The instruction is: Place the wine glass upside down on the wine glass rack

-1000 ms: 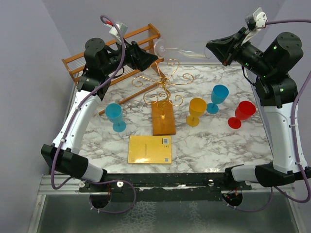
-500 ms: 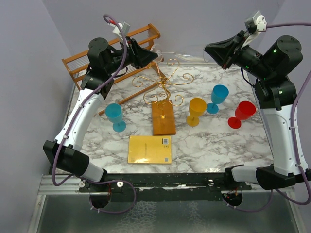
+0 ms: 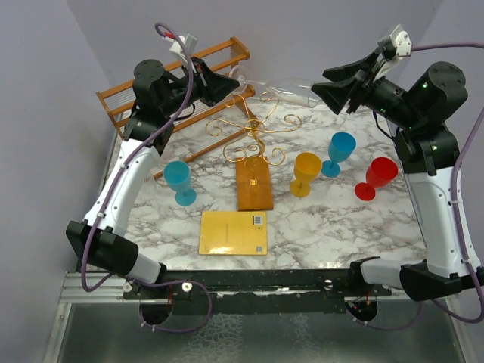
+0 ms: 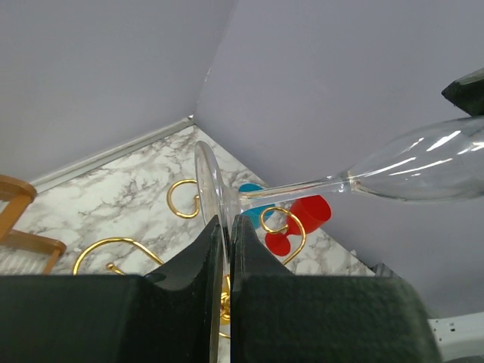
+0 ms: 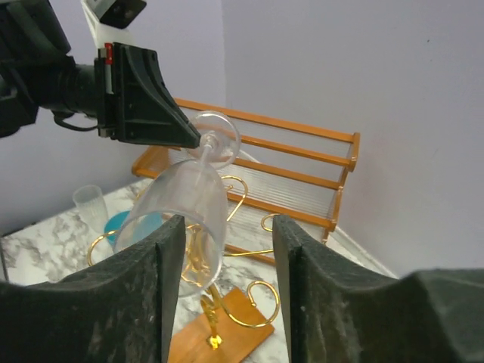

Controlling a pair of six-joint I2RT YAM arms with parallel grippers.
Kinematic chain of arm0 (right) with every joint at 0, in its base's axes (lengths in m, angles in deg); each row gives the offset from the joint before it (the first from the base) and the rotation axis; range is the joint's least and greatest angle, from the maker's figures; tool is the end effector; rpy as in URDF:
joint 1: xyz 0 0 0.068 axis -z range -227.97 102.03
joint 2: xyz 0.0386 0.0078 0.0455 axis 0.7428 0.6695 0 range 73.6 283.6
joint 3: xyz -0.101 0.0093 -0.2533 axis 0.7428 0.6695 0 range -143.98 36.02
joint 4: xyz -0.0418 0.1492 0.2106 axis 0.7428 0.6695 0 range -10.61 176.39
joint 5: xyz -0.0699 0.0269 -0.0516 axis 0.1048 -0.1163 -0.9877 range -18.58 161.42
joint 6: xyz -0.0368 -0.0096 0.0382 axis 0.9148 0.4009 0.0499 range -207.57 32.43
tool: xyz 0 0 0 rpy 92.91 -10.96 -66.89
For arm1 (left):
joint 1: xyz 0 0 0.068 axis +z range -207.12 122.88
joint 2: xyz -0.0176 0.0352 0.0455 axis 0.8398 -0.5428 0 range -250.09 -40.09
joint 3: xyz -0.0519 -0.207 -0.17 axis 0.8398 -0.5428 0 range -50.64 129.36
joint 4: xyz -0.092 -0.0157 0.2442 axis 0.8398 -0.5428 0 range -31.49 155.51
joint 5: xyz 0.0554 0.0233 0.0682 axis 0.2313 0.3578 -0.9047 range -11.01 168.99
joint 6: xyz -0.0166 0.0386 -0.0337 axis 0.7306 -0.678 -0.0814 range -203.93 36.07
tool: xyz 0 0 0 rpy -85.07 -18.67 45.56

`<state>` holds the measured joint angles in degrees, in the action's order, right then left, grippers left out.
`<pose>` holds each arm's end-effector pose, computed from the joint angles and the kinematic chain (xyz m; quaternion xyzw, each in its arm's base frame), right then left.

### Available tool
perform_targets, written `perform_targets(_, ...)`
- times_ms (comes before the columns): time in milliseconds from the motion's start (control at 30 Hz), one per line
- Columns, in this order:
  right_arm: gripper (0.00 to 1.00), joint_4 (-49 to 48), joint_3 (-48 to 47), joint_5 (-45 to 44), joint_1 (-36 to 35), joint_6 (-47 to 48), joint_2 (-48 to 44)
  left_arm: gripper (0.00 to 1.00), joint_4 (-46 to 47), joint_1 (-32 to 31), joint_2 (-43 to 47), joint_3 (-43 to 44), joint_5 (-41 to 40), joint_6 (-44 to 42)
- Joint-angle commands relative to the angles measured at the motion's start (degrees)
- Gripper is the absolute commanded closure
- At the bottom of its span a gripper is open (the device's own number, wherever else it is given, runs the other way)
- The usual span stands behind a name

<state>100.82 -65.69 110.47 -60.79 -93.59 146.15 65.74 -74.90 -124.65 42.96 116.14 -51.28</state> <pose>0.2157 0.0721 0.5509 -0.2880 0.6040 0.3331 0.6643 0.3062 -0.1208 0.4907 0.1612 0.6401 -0.4943 0.5656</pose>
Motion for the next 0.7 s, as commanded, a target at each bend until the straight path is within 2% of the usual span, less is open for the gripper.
perform_targets(0,0.44,-0.8,0.1,-1.5,-0.2,2.8,-2.3,1.00,0.3,3.3,4.3,0.0,-1.3,-3.1)
perform_targets(133,0.21,1.3,0.4,-6.2,-0.2,6.4,-4.2,1.00,-2.1,9.7,7.2,-0.1,-3.1,-5.1)
perform_targets(200,0.06,2.2,0.7,-8.7,-0.2,8.2,-5.2,1.00,-4.9,11.8,8.7,0.7,-6.1,-8.9)
perform_targets(233,0.03,2.8,1.0,-10.1,-0.2,9.2,-5.6,1.00,-7.1,12.2,9.4,1.6,-8.4,-11.8)
perform_targets(400,0.00,5.1,4.1,-16.1,-0.2,16.3,-7.6,1.00,-16.5,12.4,13.2,5.6,-23.9,-30.3)
perform_targets(567,0.00,5.4,10.9,-18.4,-0.2,23.5,-10.4,1.00,-19.9,12.4,15.5,7.5,-39.6,-46.4)
perform_targets(667,0.00,5.4,14.8,-19.3,-0.2,25.7,-11.2,1.00,-21.2,12.4,15.6,9.0,-45.8,-54.5)
